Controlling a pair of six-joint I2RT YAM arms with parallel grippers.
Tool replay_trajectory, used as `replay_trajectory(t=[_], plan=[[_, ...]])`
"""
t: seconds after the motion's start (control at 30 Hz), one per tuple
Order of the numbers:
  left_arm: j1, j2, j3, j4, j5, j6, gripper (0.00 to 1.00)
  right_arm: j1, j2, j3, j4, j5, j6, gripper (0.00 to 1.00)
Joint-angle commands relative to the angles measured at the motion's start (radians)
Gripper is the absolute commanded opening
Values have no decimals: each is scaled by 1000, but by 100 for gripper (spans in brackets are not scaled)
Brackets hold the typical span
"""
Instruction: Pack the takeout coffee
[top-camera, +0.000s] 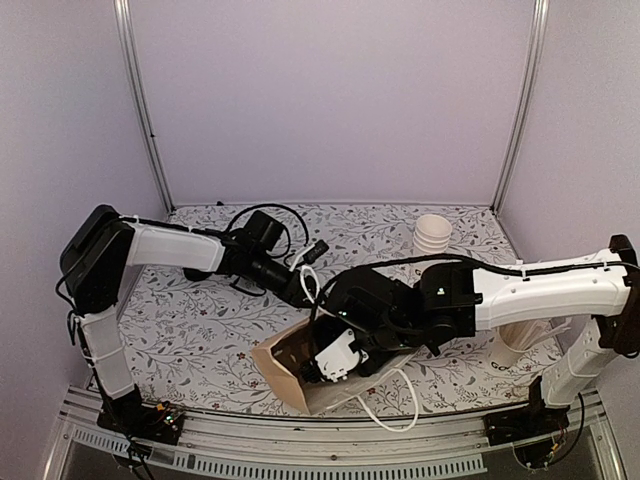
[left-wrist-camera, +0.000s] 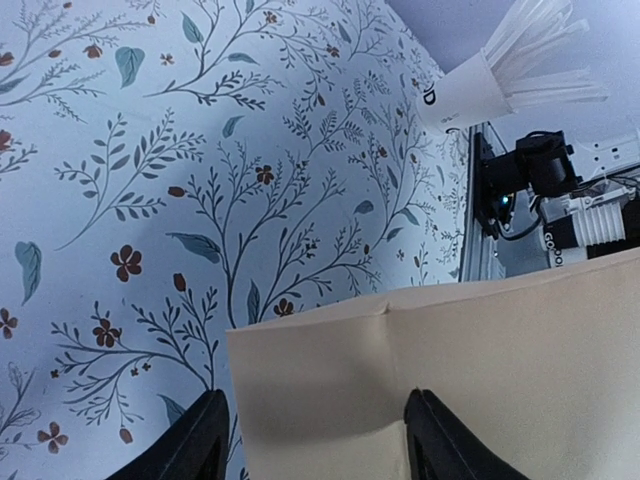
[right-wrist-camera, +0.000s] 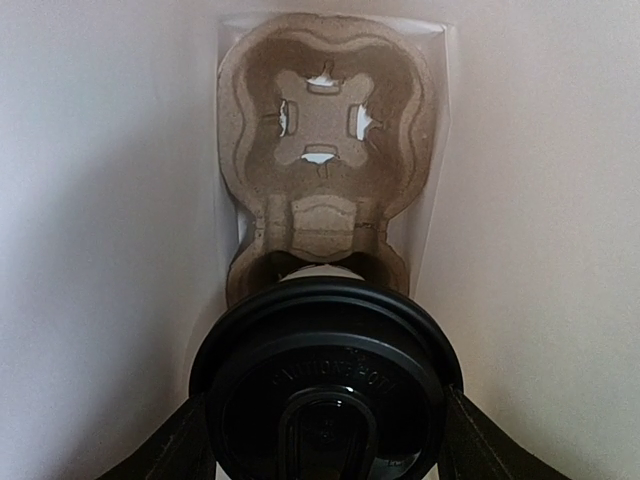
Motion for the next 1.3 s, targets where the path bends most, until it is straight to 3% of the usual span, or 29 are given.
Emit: replay_trajectory(t=[0.0, 0.8, 1.27], plan=[[-5, -8, -38, 72, 64, 20, 63, -18, 16, 29, 11, -9, 22, 58], [-57, 11, -32, 88, 146, 49, 62, -92, 80, 54, 1, -93, 63, 58], [-140, 66, 18, 109, 270, 39, 61, -91, 151, 249, -291, -254, 142, 58]])
